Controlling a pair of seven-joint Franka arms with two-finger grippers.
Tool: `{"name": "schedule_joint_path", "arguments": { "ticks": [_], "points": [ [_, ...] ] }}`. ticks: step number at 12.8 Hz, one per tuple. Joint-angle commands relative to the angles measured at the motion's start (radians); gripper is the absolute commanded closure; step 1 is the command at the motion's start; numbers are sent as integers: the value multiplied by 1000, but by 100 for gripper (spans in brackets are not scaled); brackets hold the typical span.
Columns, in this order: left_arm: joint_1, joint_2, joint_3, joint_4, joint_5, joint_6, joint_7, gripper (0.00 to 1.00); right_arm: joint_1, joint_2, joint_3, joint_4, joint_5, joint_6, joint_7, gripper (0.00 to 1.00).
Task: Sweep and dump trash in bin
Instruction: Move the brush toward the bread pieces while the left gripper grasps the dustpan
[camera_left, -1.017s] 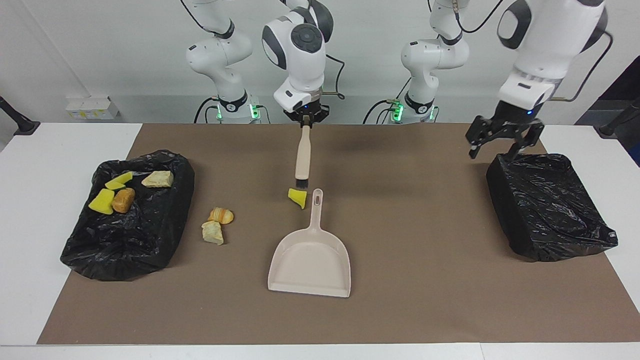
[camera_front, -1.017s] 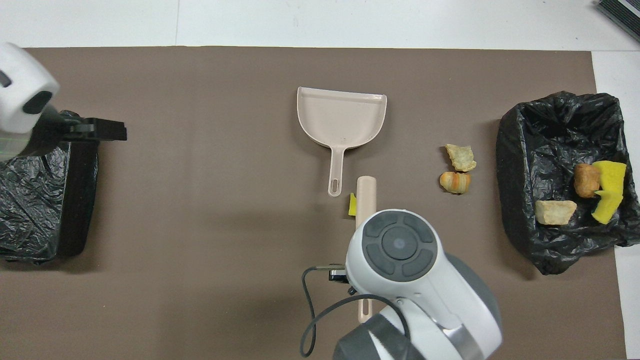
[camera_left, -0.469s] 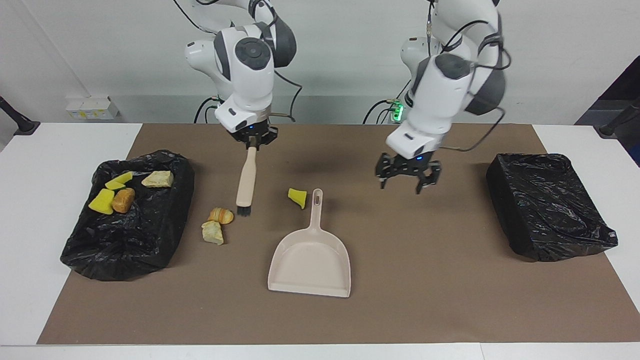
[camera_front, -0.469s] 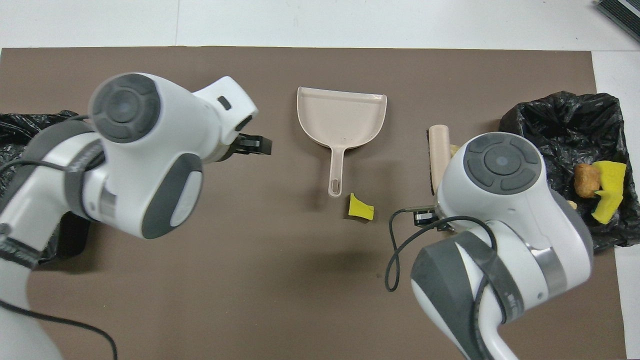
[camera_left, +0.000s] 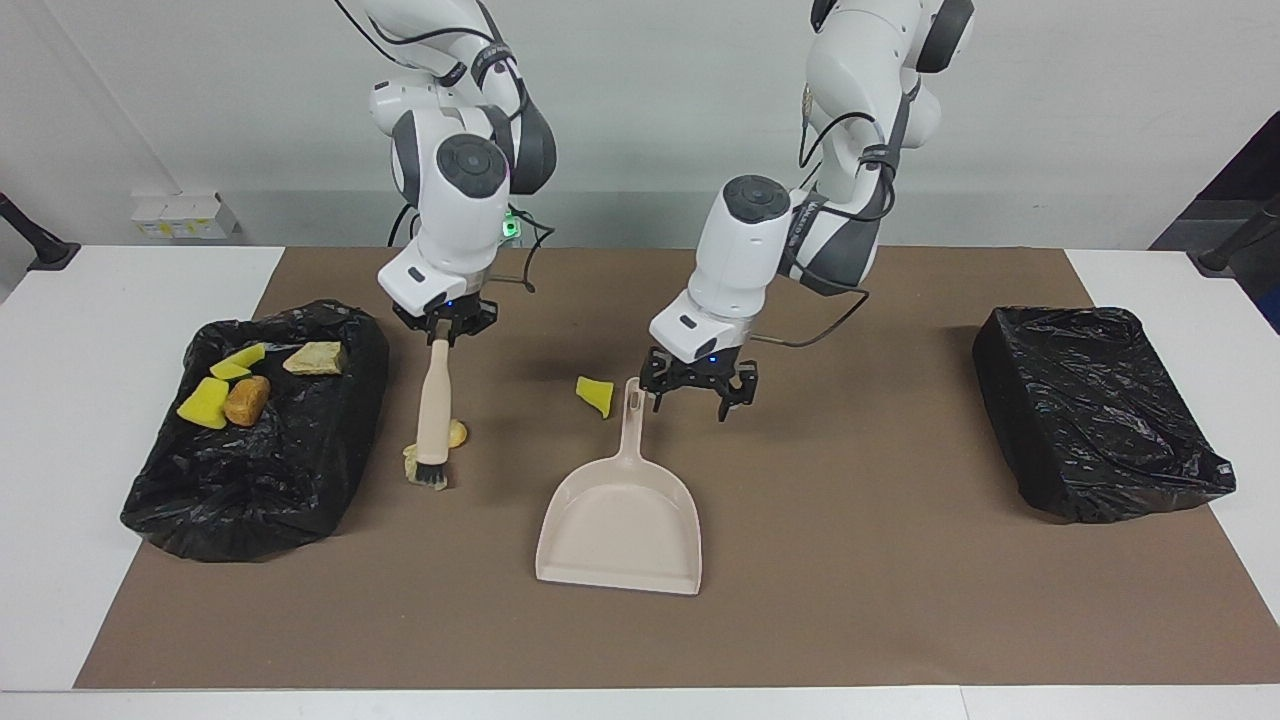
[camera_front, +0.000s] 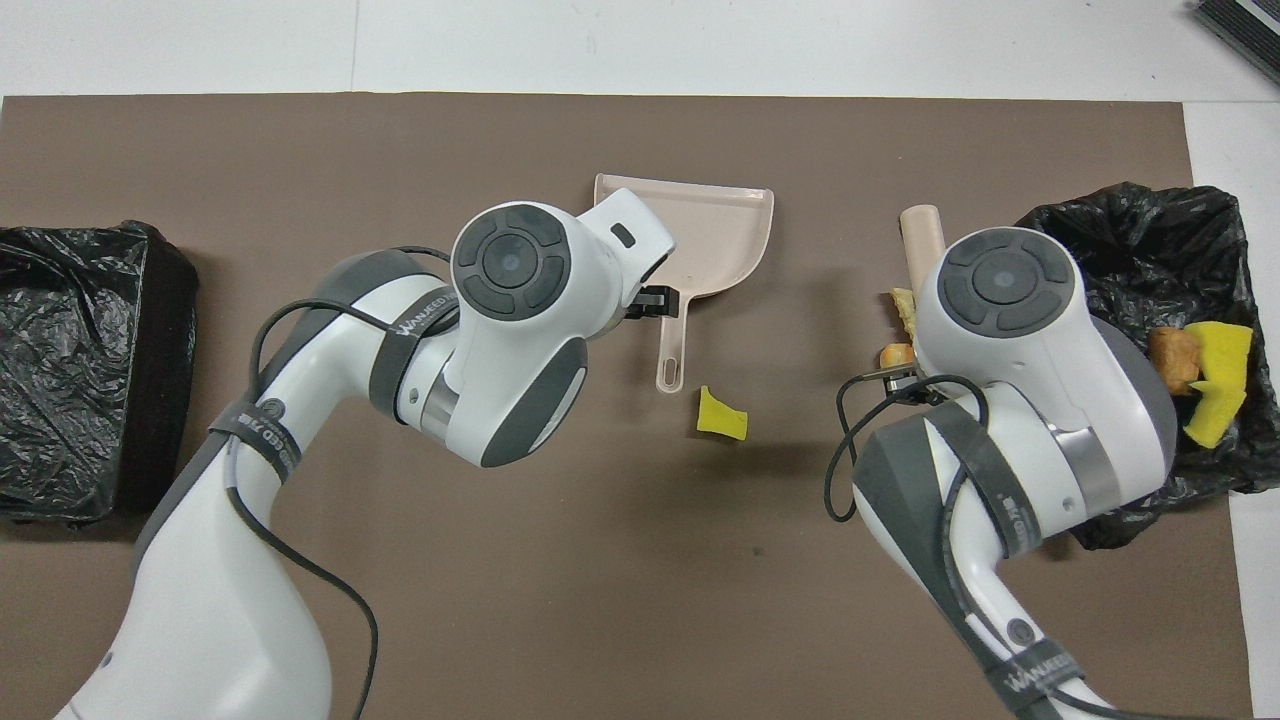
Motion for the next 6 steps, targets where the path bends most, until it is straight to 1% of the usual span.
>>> {"name": "schedule_joint_path", "arguments": {
  "ticks": [1, 2, 4, 5, 6],
  "points": [
    [-68, 64, 22, 42, 26, 24, -89, 0, -71, 13, 13, -14, -25, 49, -25, 100],
    [-99, 103, 27, 71, 63, 45, -137, 0, -94, 10, 13, -40, -25, 56, -23, 100],
    [-110, 114, 25, 76, 89, 38, -163, 0, -113, 4, 13, -86, -25, 99, -25, 100],
    [-134, 125, 27, 73, 94, 47, -188, 0, -116, 9, 13, -98, -25, 108, -25, 100],
    [-133, 131, 27, 75, 103, 45, -191, 0, -121, 21, 13, -104, -25, 113, -25, 100]
  ]
}}
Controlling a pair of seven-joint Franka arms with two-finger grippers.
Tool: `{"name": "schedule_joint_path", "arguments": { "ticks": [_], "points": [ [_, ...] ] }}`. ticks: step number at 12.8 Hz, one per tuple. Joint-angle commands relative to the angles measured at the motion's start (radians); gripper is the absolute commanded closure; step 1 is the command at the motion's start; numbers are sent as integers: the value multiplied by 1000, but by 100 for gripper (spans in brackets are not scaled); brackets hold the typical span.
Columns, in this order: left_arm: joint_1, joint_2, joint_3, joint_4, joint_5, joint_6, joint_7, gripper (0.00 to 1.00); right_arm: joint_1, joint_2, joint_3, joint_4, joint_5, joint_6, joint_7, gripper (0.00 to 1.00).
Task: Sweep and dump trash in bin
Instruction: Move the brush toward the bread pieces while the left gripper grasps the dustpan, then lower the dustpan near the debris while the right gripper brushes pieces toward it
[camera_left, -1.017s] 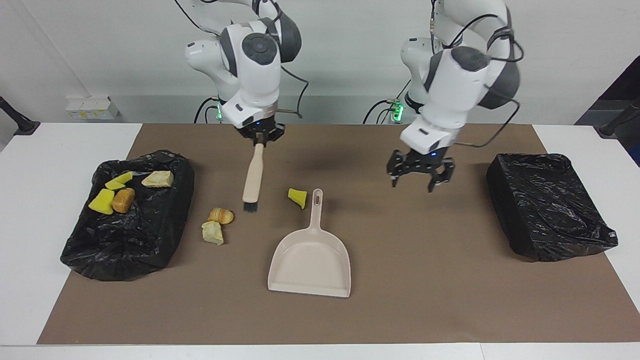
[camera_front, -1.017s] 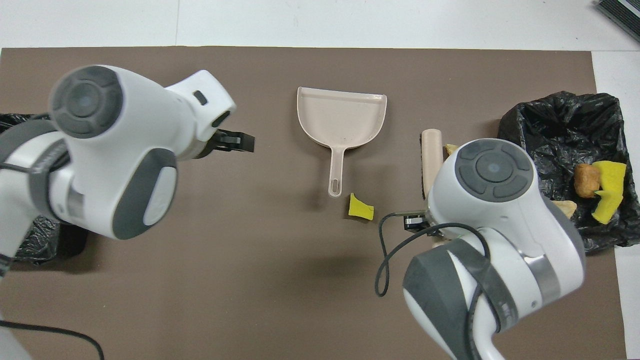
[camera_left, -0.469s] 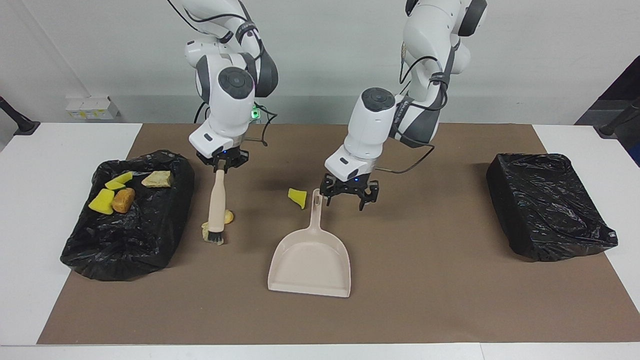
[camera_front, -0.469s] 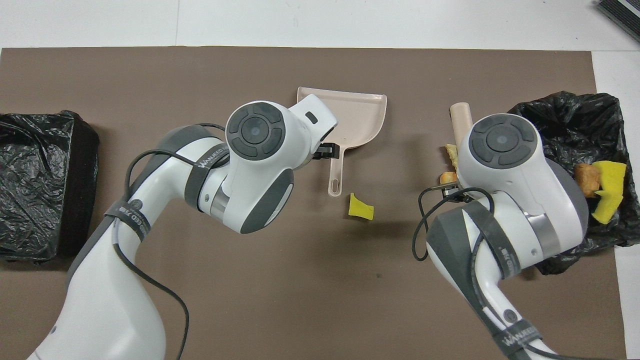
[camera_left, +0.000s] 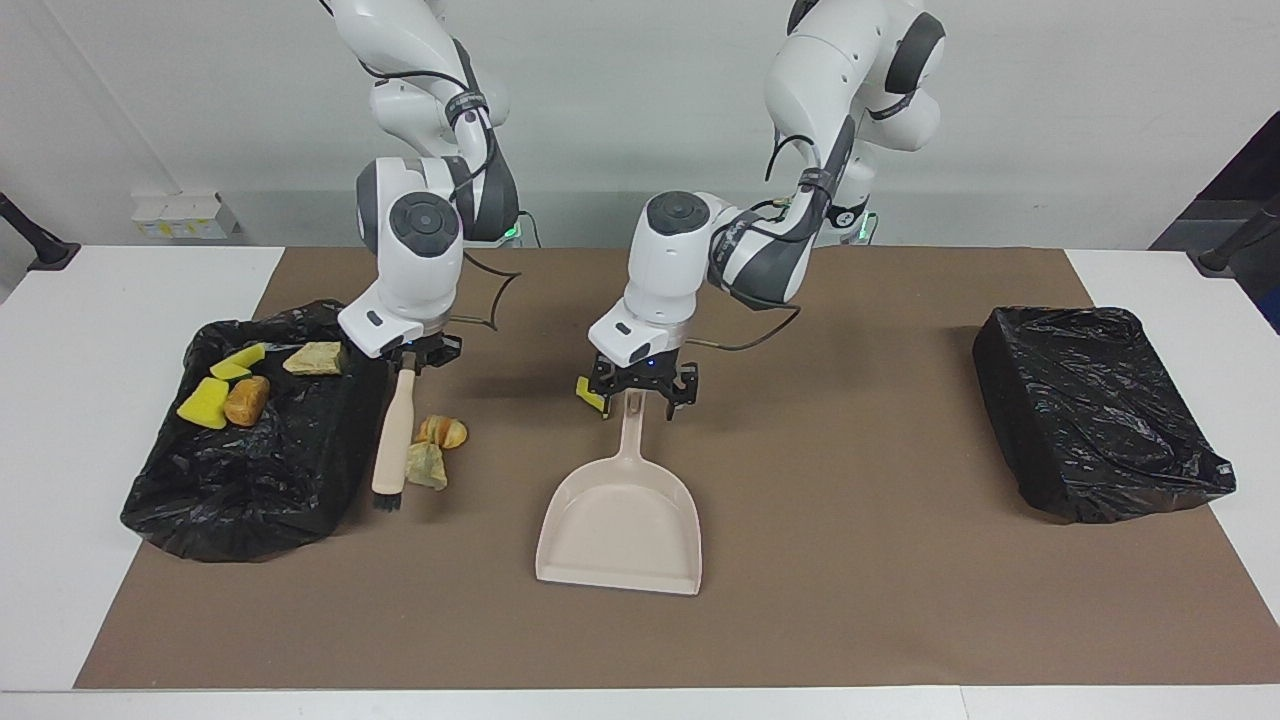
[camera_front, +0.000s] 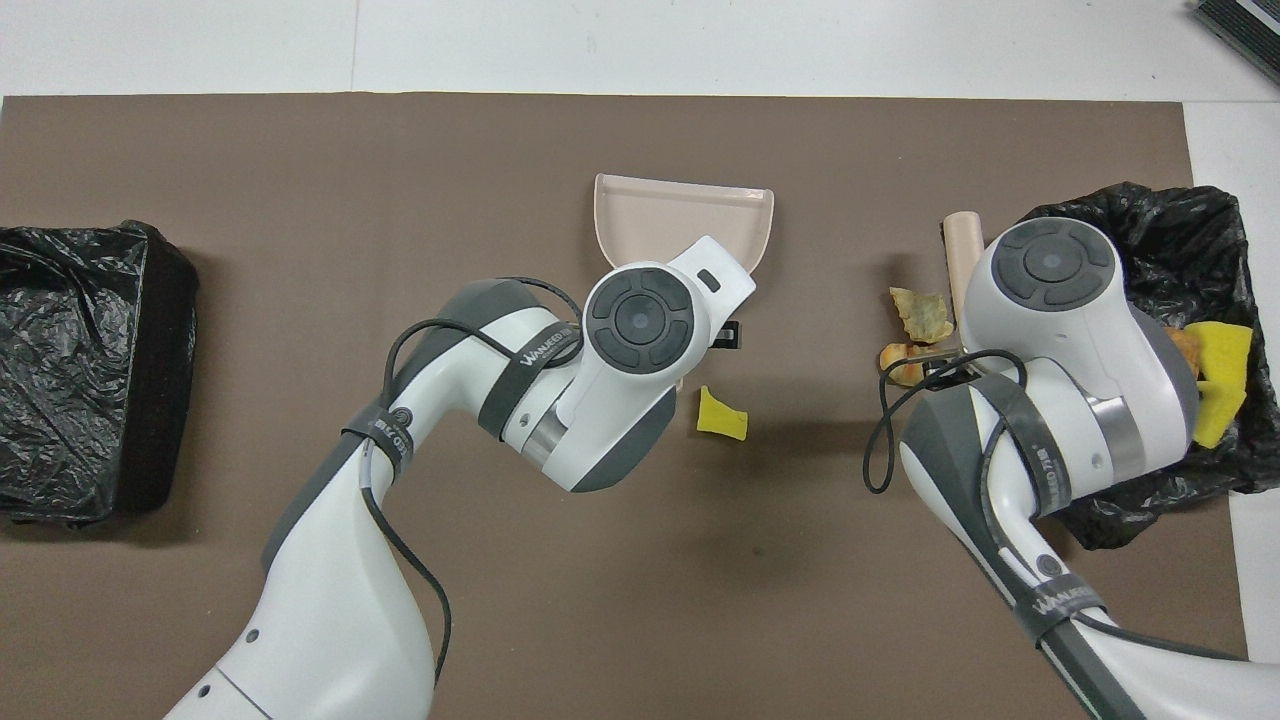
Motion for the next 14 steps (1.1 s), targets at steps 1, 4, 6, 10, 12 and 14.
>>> {"name": "schedule_joint_path", "arguments": {
  "ticks": [1, 4, 6, 10, 12, 14],
  "points": [
    [-37, 31, 22, 31, 40, 6, -38, 0, -24, -9, 13, -60, -19, 67, -17, 100],
    [-39, 36, 22, 25, 44, -1, -38, 0, -19, 14, 13, -91, -17, 107, -14, 100],
    [-40, 36, 22, 19, 44, -4, -42, 0, -18, 19, 15, -91, -16, 100, -10, 100],
    [-39, 37, 22, 14, 44, -10, -67, 58, 50, 25, 21, 5, 35, -26, 30, 100],
    [-37, 37, 23, 19, 53, -11, -102, 100, 33, 7, 15, 24, 35, -75, 18, 100],
    [-7, 15, 23, 13, 176, -11, -78, 100, -31, -26, 15, -42, 32, -52, 13, 100]
  ]
}}
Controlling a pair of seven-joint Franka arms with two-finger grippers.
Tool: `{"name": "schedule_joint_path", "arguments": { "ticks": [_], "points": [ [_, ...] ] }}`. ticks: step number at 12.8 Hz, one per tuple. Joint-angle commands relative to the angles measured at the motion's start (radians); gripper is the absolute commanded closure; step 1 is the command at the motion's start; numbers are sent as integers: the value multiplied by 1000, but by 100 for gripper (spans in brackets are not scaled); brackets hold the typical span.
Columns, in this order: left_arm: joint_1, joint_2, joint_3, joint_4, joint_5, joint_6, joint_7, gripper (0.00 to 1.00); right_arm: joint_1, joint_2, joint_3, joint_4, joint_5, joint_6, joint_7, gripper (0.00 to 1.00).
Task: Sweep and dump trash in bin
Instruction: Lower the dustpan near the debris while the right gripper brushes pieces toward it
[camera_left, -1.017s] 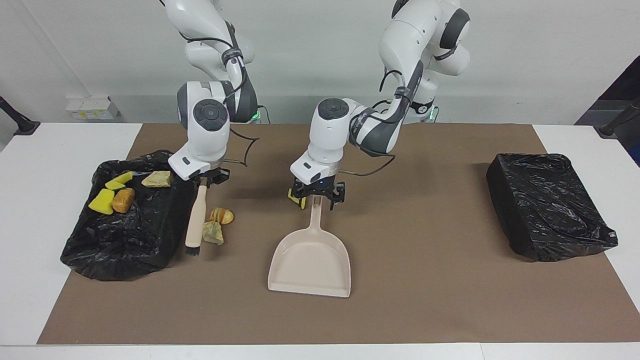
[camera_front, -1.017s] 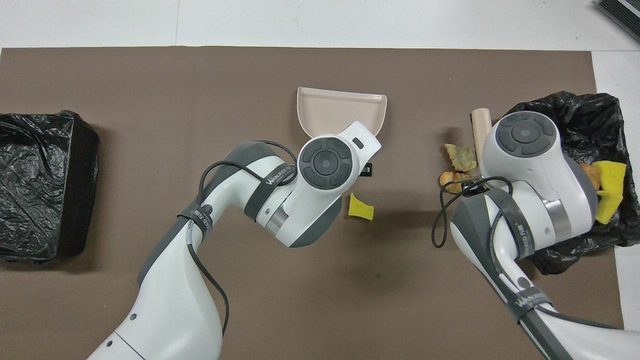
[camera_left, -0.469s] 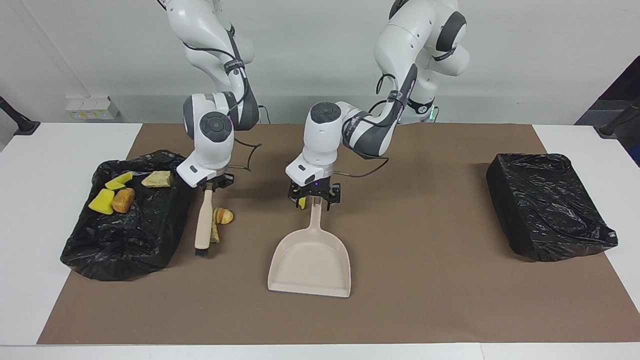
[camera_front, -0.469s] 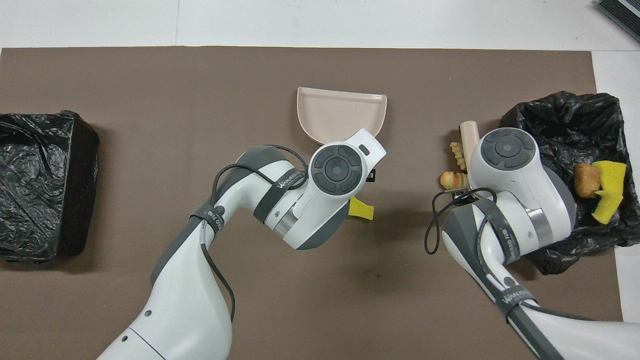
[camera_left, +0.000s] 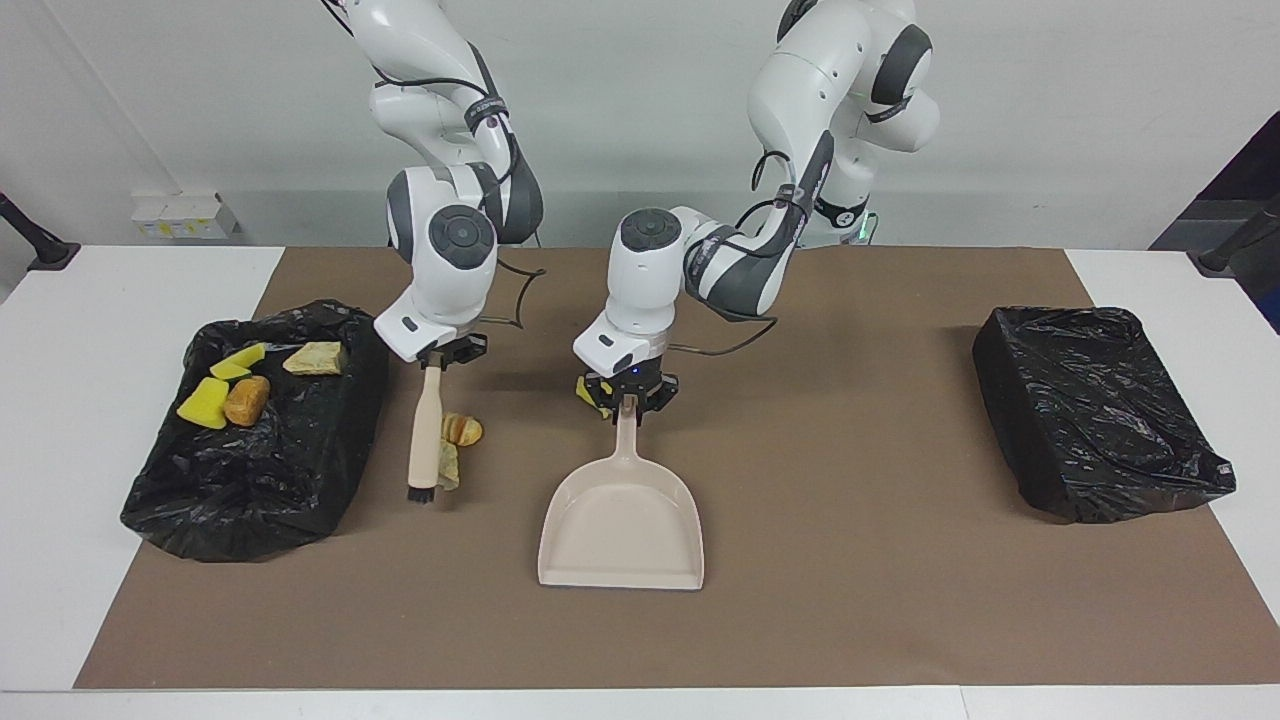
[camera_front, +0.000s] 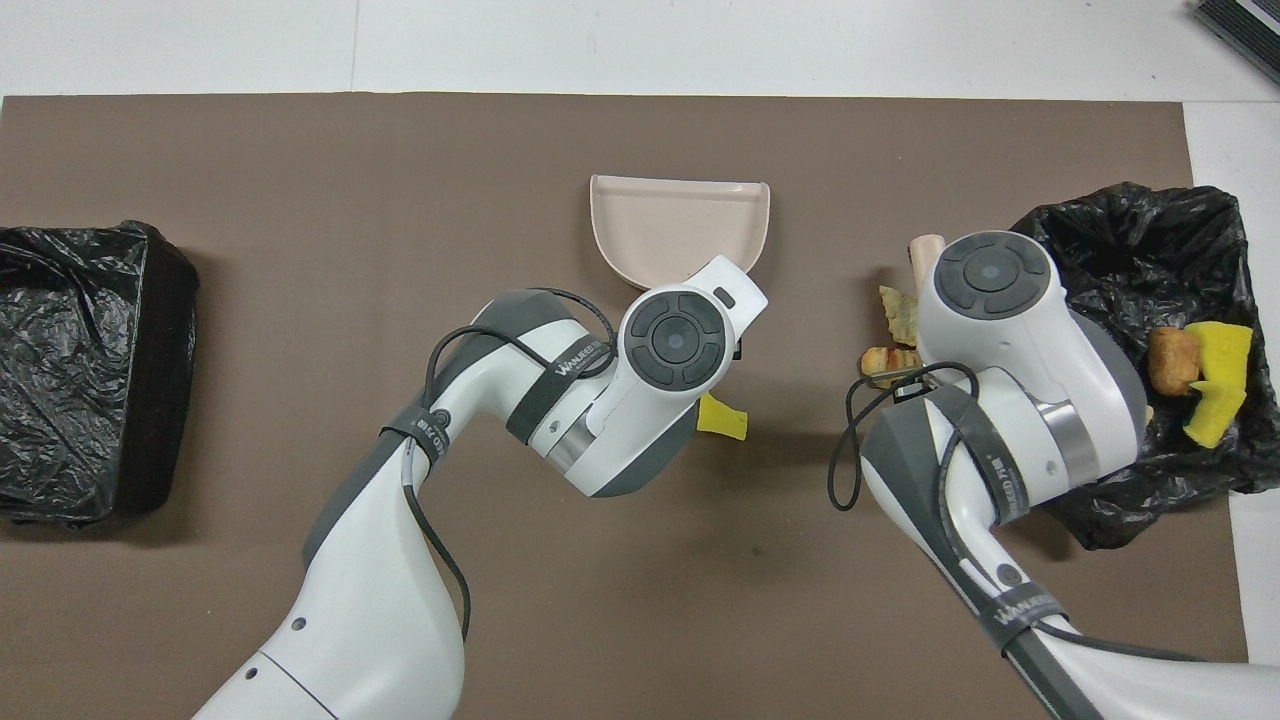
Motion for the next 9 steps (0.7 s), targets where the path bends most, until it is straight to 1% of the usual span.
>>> {"name": "schedule_joint_path", "arguments": {
  "ticks": [1, 2, 3, 4, 5, 7, 9],
  "points": [
    [54, -54, 9, -3, 101, -25, 74, 100, -80, -56, 3, -102, 17, 64, -17, 100],
    [68, -89, 10, -21, 98, -46, 196, 100, -83, -81, 3, -162, 22, 130, -25, 100],
    [90, -132, 9, -40, 98, -92, 305, 100, -83, -84, 5, -182, 30, 167, -26, 100],
    [120, -173, 9, -66, 98, -133, 416, 100, -72, -81, 5, -193, 66, 172, -28, 100],
    [126, -216, 10, -106, 98, -164, 535, 100, -68, -80, 6, -196, 89, 180, -33, 100],
    [165, -311, 7, -207, 96, -203, 724, 100, -31, -81, 10, -196, 126, 178, -42, 100],
    [197, -420, 7, -335, 93, -213, 962, 100, 23, -83, 11, -196, 168, 172, -42, 100]
  ]
}}
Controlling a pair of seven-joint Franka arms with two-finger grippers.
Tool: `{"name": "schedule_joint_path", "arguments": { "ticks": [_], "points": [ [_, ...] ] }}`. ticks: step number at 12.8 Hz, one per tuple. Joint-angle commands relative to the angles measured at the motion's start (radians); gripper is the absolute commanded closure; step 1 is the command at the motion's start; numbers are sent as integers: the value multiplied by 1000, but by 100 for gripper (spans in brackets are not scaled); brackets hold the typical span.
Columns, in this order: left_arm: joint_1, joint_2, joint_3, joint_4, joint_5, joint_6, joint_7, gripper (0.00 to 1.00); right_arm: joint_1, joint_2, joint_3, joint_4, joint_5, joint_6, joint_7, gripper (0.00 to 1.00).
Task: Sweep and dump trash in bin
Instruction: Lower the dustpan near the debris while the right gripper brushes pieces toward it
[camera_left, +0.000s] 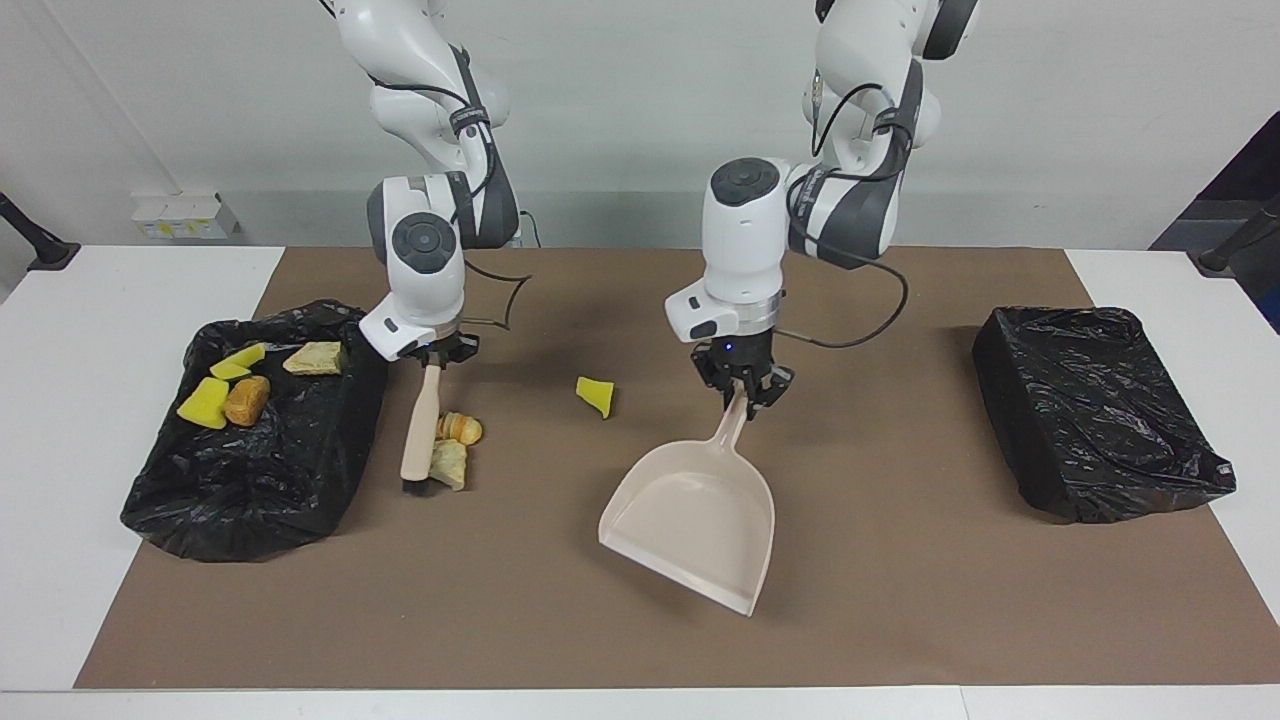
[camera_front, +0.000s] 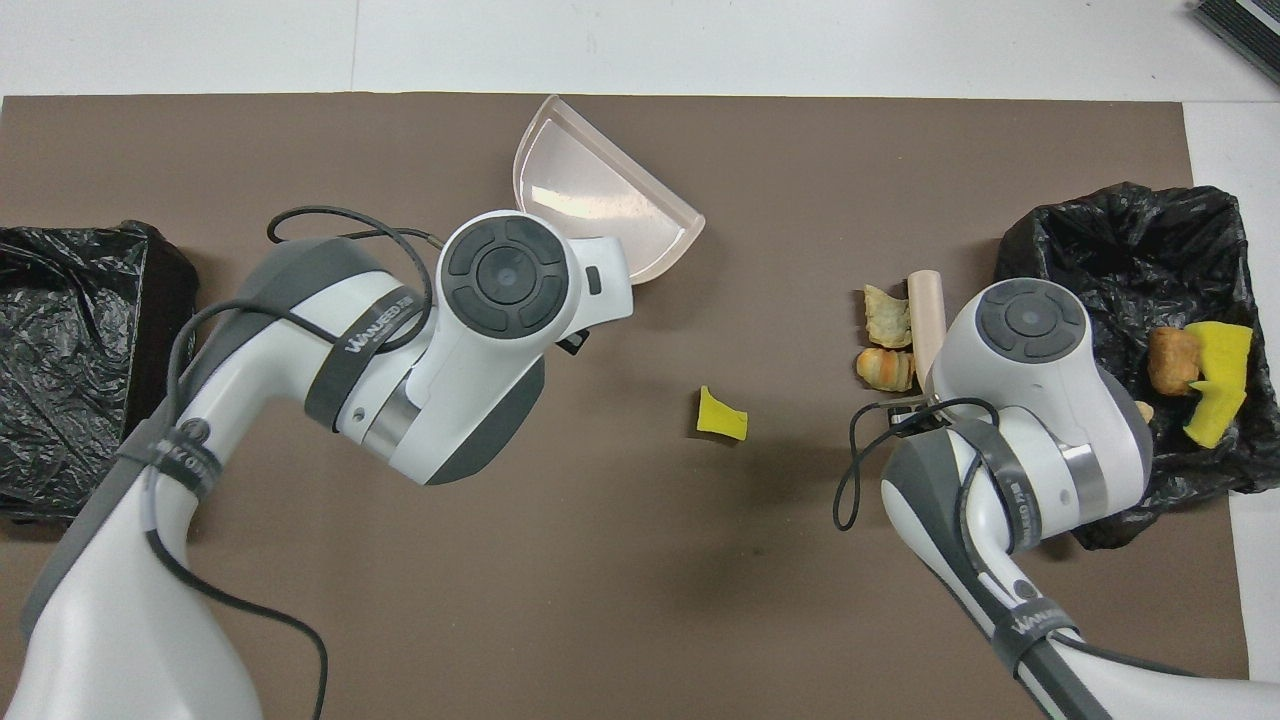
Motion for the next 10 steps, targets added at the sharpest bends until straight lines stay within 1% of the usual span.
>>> {"name": "schedule_joint_path", "arguments": {
  "ticks": [1, 2, 3, 4, 5, 6, 7, 8, 9, 10],
  "points": [
    [48, -179, -6, -214, -17, -16, 283, 100, 54, -37, 3, -30, 61, 8, -29, 100],
    [70, -215, -4, -250, -78, -50, 385, 100, 79, -41, 5, -30, 84, 5, -30, 100],
    [90, -242, -4, -268, -113, -93, 481, 100, 106, -43, 5, -30, 101, -1, -35, 100],
    [111, -253, -4, -276, -123, -125, 555, 100, 129, -43, 6, -30, 115, -15, -39, 100],
    [115, -259, -4, -296, -129, -129, 609, 100, 178, -43, 5, -30, 118, -24, -36, 100],
    [127, -274, -4, -314, -147, -129, 680, 100, 198, -52, 5, -37, 120, -44, -36, 100],
    [137, -295, -4, -357, -181, -126, 733, 100, 206, -66, 8, -48, 123, -59, -47, 100],
    [138, -320, -4, -411, -202, -113, 755, 100, 238, -69, 12, -53, 175, -56, -47, 100],
    [138, -317, -4, -434, -216, -100, 778, 100, 252, -72, 12, -51, 222, -50, -40, 100],
    [135, -313, -4, -457, -253, -66, 778, 100, 254, -70, 14, -50, 241, -47, -36, 100]
  ]
}}
